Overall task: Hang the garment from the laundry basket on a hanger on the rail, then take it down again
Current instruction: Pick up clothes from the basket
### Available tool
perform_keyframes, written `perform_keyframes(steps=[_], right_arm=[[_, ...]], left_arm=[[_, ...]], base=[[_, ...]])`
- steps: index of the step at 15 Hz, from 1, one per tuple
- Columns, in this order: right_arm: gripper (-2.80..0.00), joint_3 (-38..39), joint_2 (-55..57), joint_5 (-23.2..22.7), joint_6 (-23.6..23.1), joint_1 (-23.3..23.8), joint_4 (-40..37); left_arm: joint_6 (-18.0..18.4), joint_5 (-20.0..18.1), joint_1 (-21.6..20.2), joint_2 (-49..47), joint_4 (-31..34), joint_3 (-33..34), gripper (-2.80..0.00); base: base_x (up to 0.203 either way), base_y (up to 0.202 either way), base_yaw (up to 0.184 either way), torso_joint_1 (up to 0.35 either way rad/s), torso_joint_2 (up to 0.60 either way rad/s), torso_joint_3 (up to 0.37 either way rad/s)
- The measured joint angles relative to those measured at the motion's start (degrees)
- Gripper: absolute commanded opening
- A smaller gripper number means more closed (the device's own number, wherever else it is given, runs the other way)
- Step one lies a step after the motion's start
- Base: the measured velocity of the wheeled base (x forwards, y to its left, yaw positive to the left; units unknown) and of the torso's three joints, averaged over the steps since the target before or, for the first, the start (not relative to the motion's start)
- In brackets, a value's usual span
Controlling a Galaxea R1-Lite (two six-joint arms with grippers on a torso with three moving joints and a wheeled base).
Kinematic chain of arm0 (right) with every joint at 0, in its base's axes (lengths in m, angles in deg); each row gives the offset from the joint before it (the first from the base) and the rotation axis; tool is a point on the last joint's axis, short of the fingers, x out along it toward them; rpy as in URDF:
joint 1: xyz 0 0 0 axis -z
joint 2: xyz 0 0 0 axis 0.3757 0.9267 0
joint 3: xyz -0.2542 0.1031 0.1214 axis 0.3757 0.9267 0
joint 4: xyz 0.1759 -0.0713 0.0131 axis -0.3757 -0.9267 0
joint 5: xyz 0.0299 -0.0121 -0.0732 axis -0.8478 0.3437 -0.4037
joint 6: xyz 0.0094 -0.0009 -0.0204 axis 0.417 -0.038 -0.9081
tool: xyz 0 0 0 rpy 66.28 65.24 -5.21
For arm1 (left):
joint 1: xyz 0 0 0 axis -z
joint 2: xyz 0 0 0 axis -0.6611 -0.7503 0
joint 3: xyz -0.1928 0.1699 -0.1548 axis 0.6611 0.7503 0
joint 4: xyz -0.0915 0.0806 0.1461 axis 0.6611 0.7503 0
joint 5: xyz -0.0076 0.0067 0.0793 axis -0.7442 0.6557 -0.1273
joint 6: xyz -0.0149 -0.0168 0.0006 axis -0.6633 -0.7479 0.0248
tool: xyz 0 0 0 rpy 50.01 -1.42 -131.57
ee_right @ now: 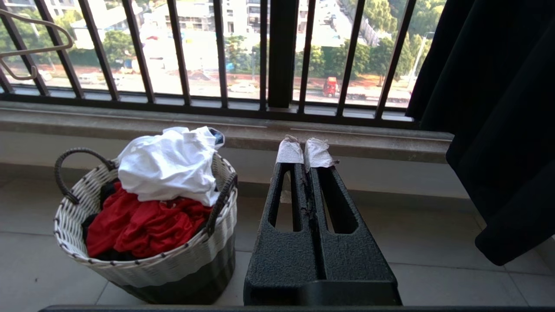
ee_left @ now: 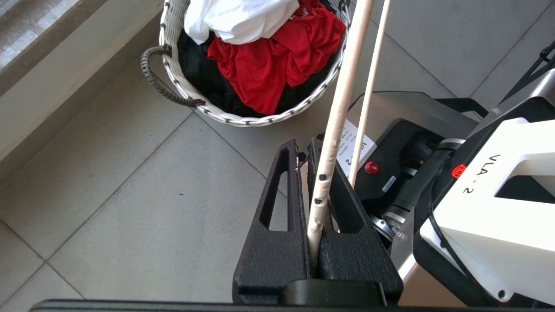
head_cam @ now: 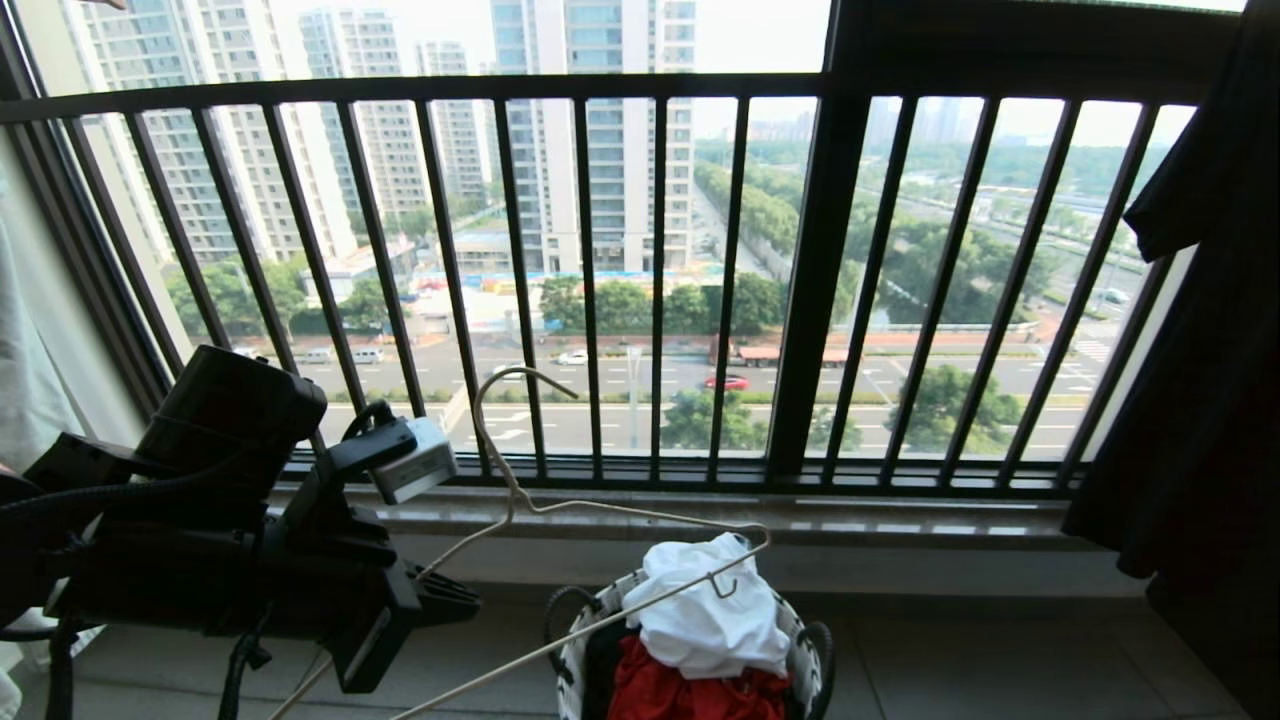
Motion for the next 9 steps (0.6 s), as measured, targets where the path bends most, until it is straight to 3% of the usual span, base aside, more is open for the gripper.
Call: perform_keyframes(steps=[3, 9], right_arm=[[-2.80, 0.00, 0.00, 0.00, -0.04, 0.00, -0.02], [-2.80, 0.00, 0.00, 0.01, -0.01, 0.00, 0.05]], left_arm=[[-0.02, 0.00, 0.00, 0.05, -0.12, 0.00, -2.80], [-0.02, -0.09, 0.00, 0.24, -0.15, -0.07, -2.80]], base=[[0.000, 0.000, 0.000, -0.053, 0.43, 0.355], [0.000, 0.000, 0.000, -0.007, 0.05, 0.044]])
